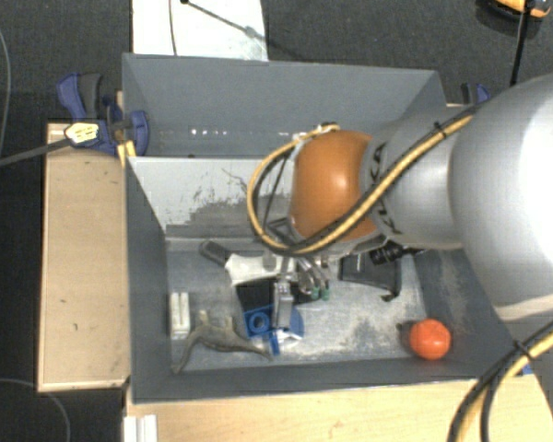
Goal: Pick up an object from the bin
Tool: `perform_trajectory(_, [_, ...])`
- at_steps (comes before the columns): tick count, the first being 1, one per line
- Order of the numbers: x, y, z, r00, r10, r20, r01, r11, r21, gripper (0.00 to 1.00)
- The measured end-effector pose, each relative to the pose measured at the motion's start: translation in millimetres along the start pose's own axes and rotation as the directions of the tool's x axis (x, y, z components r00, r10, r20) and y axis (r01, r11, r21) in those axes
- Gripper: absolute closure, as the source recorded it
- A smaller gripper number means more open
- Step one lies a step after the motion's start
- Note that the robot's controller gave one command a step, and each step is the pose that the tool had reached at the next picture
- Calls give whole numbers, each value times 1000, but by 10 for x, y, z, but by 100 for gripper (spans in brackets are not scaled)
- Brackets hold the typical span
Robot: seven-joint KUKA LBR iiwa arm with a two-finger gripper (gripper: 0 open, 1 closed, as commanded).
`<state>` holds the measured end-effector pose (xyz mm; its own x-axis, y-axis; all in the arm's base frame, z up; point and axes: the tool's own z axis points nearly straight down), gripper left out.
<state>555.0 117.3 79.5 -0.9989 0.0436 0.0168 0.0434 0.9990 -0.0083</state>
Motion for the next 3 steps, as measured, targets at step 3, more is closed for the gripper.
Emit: perform_trajectory(3, [-125,-91,20,955,293,-42,-292,956,28,100])
